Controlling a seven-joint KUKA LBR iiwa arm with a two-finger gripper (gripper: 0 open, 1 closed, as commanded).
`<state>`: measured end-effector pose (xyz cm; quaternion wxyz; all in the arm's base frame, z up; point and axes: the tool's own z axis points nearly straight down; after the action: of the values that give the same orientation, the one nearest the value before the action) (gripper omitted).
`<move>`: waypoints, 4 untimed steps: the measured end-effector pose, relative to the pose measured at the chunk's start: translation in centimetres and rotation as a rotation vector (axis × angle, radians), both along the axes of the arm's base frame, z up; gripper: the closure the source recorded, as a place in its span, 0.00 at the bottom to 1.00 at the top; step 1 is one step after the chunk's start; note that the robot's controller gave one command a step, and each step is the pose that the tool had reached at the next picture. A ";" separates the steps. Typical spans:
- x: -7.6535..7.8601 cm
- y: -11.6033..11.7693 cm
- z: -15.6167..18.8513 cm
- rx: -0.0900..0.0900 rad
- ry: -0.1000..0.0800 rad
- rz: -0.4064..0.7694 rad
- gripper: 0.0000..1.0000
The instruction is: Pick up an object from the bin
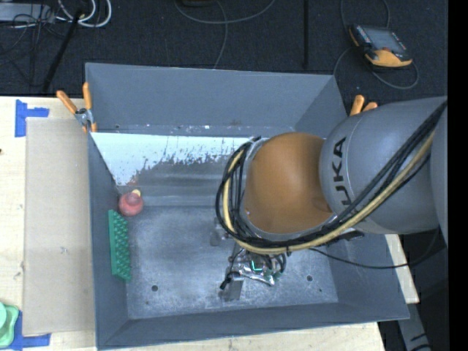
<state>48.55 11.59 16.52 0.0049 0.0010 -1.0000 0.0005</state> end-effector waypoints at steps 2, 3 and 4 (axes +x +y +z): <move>2.7 -6.8 -9.6 0.003 -0.006 0.357 0.00; 2.3 -7.1 -8.3 0.005 -0.009 0.712 0.00; 12.0 -6.6 -3.4 0.004 -0.016 0.934 0.00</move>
Offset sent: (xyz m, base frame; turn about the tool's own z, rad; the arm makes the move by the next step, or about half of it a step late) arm 0.0329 -0.0502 -0.0952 0.1175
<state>60.58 5.02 13.10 -0.0035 0.4509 -0.8926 0.0006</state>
